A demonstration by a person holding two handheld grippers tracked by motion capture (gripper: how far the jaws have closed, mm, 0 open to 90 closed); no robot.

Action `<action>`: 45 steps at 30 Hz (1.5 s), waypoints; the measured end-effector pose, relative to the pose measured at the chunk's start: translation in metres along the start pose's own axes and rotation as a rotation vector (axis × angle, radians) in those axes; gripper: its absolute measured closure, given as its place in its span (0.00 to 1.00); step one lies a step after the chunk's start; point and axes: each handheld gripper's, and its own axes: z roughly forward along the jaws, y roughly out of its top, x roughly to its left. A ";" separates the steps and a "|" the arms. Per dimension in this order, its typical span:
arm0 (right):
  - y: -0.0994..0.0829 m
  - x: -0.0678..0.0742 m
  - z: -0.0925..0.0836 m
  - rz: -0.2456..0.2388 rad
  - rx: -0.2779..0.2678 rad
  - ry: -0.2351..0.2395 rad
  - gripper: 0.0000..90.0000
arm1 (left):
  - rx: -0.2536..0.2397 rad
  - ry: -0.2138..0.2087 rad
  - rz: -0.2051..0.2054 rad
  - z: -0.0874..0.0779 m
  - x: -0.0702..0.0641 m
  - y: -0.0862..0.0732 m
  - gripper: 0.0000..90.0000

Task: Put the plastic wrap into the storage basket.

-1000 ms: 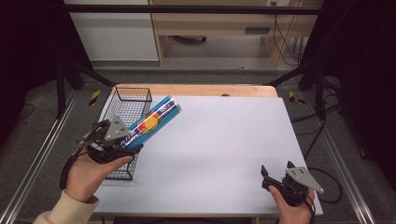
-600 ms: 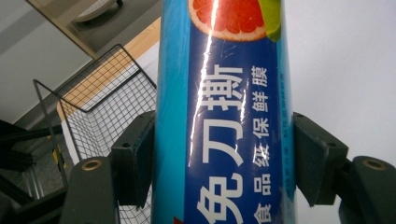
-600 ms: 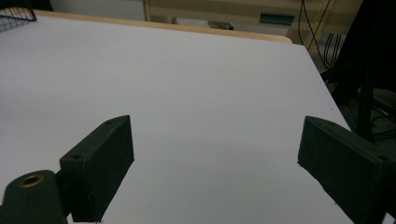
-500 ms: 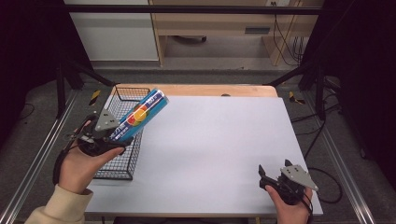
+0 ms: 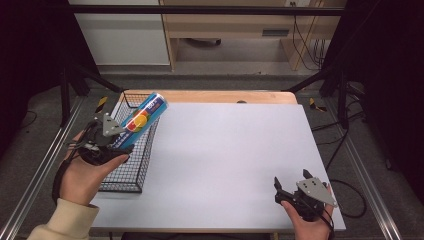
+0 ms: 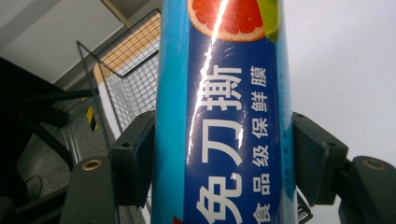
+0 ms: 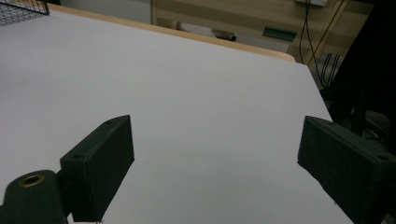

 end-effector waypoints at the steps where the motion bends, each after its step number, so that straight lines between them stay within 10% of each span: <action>1: 0.000 0.001 0.000 -0.009 0.008 -0.007 0.12 | -0.005 0.003 -0.009 -0.002 0.001 -0.001 0.36; 15: -0.002 0.000 0.004 -0.005 0.018 -0.009 0.13 | 0.075 0.072 -0.048 0.008 0.012 -0.009 0.36; 45: -0.001 0.000 0.003 0.001 0.002 -0.009 0.14 | 0.195 0.088 -0.104 0.047 0.025 -0.020 0.36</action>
